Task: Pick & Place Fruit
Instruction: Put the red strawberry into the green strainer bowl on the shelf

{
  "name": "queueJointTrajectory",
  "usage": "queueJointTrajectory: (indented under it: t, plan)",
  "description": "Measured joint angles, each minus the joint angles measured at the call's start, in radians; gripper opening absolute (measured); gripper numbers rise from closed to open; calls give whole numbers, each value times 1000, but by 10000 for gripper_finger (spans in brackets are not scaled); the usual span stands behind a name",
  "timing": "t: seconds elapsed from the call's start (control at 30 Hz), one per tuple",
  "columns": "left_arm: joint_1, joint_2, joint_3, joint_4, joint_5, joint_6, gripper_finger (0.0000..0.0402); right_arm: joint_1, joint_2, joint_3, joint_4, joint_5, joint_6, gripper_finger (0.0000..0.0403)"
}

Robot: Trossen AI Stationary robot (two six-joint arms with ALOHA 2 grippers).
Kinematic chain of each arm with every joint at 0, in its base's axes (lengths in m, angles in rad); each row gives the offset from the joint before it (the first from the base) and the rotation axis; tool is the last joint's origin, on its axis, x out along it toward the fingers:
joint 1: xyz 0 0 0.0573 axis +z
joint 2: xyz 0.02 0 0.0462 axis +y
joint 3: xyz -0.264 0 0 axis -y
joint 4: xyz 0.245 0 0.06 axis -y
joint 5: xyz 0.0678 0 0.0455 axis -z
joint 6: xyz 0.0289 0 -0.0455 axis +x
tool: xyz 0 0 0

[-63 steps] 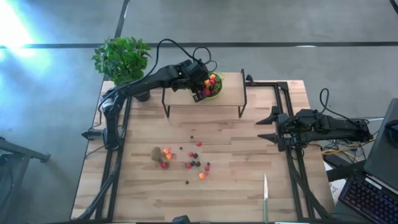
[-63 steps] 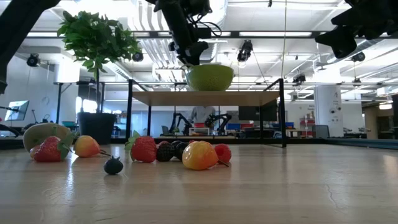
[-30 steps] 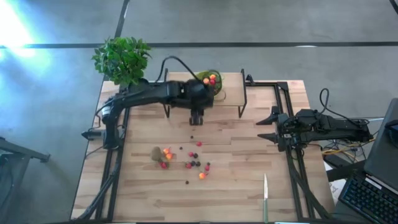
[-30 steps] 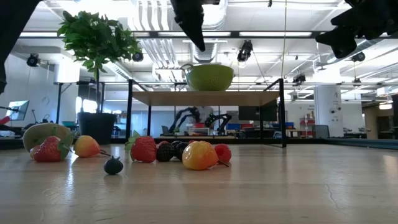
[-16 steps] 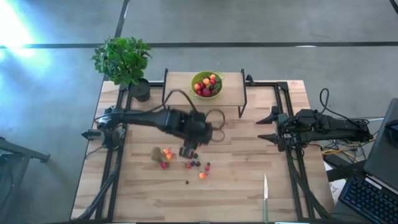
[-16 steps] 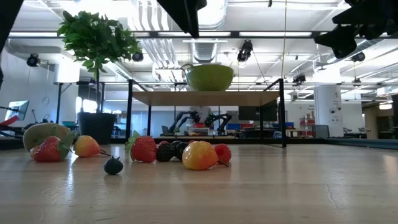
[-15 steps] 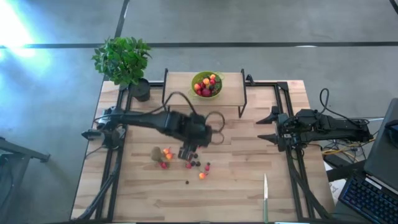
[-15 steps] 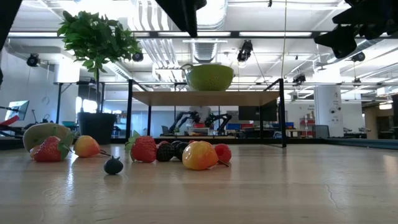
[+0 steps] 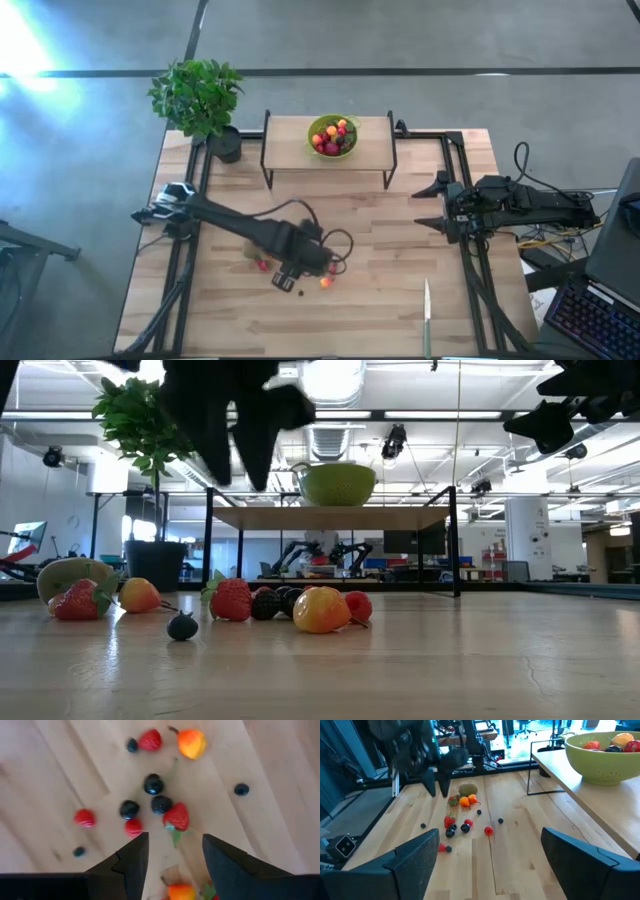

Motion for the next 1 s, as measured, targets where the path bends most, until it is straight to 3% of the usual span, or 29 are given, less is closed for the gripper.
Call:
queueJointTrajectory:
  t: [0.33,0.87,1.0]
  plan:
    - [-15,0,-197,193,1,0,190,0,0,0,0,0,0,358]
    - [-15,0,-330,373,-4,27,190,0,0,0,0,0,0,308]
    - [-15,0,-355,414,-52,27,190,0,0,0,0,0,0,296]
